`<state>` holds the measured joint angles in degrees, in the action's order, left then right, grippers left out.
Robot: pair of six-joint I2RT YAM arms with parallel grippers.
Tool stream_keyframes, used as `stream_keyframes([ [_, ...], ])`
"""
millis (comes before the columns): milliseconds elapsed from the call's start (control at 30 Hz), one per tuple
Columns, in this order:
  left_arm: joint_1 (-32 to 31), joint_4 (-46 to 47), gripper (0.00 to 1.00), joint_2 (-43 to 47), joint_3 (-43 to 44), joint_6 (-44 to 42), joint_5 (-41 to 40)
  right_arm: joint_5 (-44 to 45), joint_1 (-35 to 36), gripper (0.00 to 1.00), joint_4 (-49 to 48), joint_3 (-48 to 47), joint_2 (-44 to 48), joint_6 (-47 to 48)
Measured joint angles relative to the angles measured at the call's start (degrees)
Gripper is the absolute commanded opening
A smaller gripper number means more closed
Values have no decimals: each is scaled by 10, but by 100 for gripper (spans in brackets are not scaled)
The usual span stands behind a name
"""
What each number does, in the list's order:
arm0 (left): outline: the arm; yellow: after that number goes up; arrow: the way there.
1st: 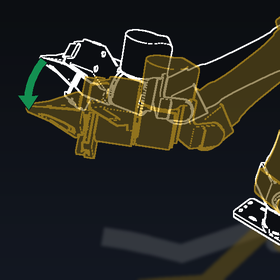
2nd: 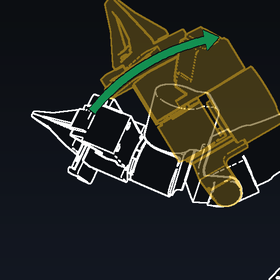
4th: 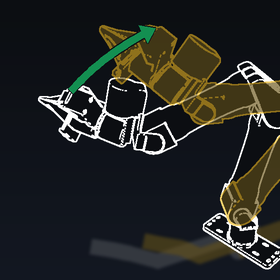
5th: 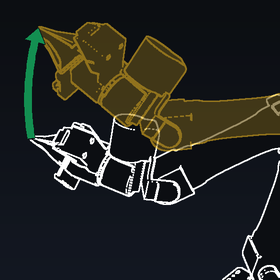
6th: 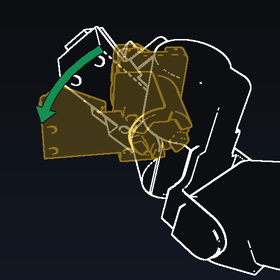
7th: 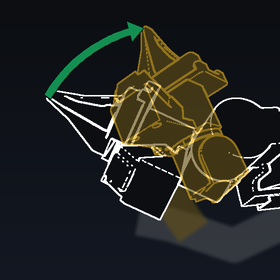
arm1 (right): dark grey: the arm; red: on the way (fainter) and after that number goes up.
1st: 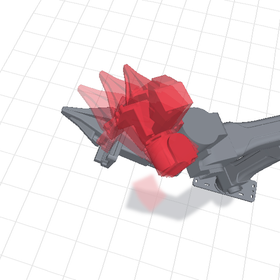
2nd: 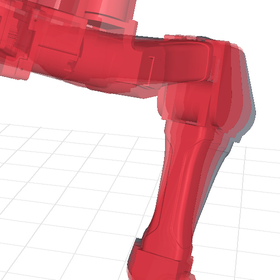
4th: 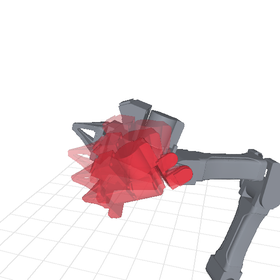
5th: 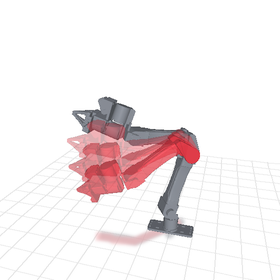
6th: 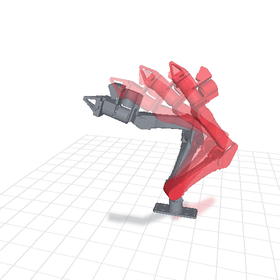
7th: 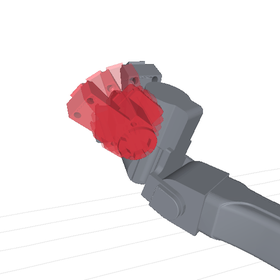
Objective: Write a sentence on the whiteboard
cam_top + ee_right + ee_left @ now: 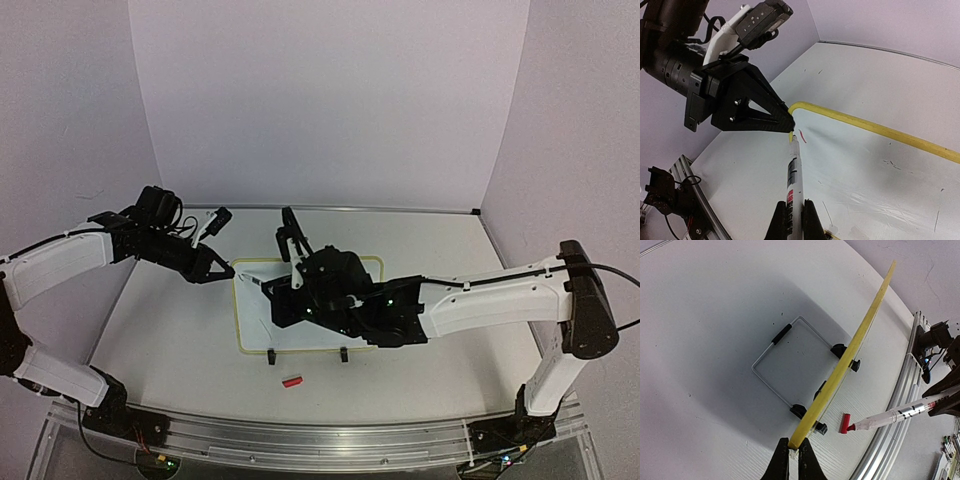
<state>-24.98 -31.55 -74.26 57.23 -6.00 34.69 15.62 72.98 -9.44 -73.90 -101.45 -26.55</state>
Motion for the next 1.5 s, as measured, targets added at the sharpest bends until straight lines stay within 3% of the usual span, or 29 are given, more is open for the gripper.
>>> stream_keyframes([
  [1500,-5,1,0,1,0,0,-11,-16,-26,0,-25,17,-6,-43],
])
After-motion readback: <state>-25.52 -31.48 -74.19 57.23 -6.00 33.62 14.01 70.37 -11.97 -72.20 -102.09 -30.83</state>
